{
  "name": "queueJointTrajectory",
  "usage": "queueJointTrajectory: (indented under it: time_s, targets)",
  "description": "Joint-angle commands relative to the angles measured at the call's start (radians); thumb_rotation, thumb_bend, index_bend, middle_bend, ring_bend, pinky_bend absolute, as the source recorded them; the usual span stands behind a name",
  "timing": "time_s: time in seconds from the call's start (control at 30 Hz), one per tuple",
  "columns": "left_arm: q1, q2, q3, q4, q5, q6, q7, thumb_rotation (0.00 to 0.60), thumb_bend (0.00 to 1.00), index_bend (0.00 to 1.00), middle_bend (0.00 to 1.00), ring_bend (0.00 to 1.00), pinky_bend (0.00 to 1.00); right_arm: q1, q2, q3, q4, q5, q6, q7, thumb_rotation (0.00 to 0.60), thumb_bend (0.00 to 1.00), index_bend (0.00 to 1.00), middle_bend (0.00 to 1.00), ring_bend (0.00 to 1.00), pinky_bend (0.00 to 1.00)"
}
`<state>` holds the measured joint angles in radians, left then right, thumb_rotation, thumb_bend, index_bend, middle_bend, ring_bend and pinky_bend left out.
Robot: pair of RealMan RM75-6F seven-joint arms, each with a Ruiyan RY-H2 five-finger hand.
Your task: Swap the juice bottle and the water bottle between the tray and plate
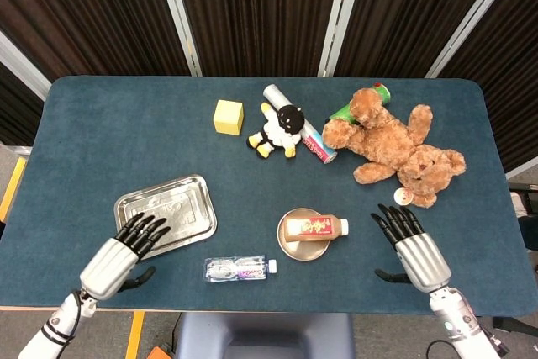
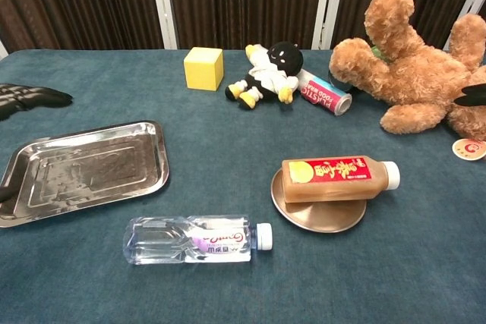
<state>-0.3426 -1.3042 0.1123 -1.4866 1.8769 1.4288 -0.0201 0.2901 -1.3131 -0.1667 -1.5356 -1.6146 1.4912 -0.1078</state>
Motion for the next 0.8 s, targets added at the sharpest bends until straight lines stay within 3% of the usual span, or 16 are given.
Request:
queueJointTrajectory:
  time_s: [0.03, 0.27, 0.5, 0.8]
  targets:
    - [-0.05, -0.003, 0.028, -0.072, 0.047, -0.068, -0.007, 0.6, 0.38, 0.0, 0.0, 0.0, 0.04, -0.021, 0.03, 0.0, 0.009, -0.031, 0.023, 0.04, 0.6, 0.19, 0.0, 0.0, 0.0, 0.07]
    - [-0.141, -0.099, 0.02, -0.122, 0.04, -0.244, 0.011, 0.6, 0.34, 0.0, 0.0, 0.0, 0.05, -0.04, 0.07, 0.029, -0.019, -0.022, 0.023, 0.063, 0.6, 0.19, 0.0, 0.0, 0.0, 0.06]
    - [-0.175, -0.249, -0.04, -0.06, -0.092, -0.395, 0.136, 0.6, 0.34, 0.0, 0.0, 0.0, 0.06, -0.053, 0.103, 0.046, -0.038, -0.026, 0.015, 0.112, 0.6, 0.19, 0.0, 0.0, 0.0, 0.06]
    - [-0.194, -0.35, -0.066, 0.01, -0.167, -0.44, 0.212, 0.6, 0.34, 0.0, 0.0, 0.0, 0.1, -0.055, 0.125, 0.053, -0.046, -0.048, -0.018, 0.153, 0.6, 0.19, 0.0, 0.0, 0.0, 0.05]
